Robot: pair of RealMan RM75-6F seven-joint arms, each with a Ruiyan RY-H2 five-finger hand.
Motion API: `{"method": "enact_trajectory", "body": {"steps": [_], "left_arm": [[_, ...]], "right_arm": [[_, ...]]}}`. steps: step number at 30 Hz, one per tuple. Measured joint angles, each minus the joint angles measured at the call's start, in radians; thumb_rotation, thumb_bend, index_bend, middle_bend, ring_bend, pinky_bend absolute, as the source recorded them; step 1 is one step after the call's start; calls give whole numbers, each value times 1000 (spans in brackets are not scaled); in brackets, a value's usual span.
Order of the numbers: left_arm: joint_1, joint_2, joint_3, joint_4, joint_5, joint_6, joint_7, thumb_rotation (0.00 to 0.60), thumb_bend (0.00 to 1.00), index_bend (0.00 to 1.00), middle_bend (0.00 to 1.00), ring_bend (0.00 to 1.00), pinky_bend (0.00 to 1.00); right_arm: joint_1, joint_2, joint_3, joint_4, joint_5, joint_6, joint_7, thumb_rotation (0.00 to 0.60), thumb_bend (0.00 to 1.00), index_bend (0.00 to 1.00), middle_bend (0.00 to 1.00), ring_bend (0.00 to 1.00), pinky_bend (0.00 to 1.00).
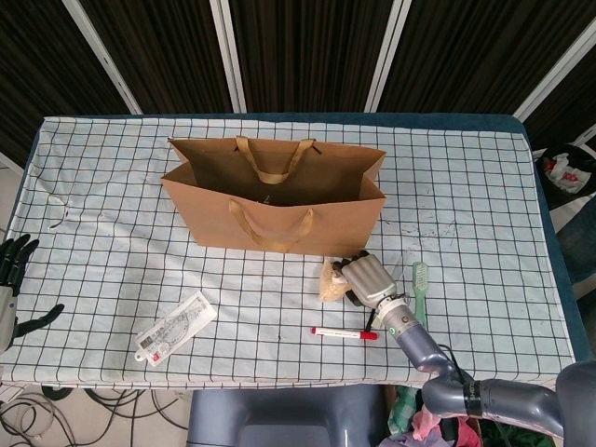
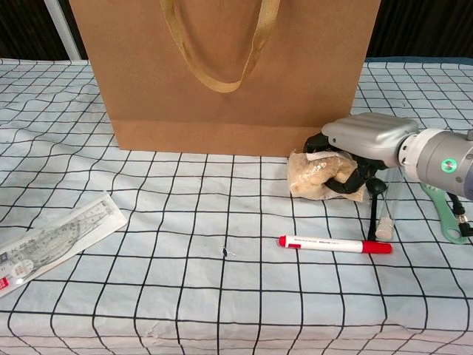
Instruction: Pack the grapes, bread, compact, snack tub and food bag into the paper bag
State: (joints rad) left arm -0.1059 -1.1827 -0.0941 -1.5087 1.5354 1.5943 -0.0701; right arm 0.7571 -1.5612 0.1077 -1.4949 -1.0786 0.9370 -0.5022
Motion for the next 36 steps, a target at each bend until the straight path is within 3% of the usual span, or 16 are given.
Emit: {"method": "enact_trajectory", "body": {"steps": [11, 20, 23, 29, 32, 36], "left_arm": [[0, 0, 0, 1, 0, 0, 1, 600, 47, 74, 35, 0, 50], [0, -5, 4, -2, 5, -3, 13, 600, 46, 74, 35, 0, 50], [0, -6, 7, -5, 8, -3, 17, 600, 47, 74, 35, 0, 50], [2, -8, 7, -7, 10, 3, 18, 600, 47, 74, 35, 0, 50], [2, -8, 8, -7, 10, 0, 18, 600, 47, 73, 34, 0, 50], [0, -8, 7, -7, 6, -6, 20, 600, 47, 73, 33, 0, 50]], "right_arm": [[-58, 59, 4, -87, -128, 117, 113, 600, 448, 385, 426, 435, 314], [-201, 238, 15, -267, -233, 377, 229, 600, 423, 398, 414, 435, 313], [-256, 298, 48, -314, -250, 488, 304, 600, 410, 410, 410, 435, 313], [-322, 346, 203, -348, -261, 686, 487, 600, 408, 413, 405, 435, 313], [-319, 363, 285, -353, -252, 701, 527, 600, 407, 414, 403, 435, 313], [-265, 379, 364, -350, -214, 638, 541, 600, 409, 414, 402, 435, 313]]}}
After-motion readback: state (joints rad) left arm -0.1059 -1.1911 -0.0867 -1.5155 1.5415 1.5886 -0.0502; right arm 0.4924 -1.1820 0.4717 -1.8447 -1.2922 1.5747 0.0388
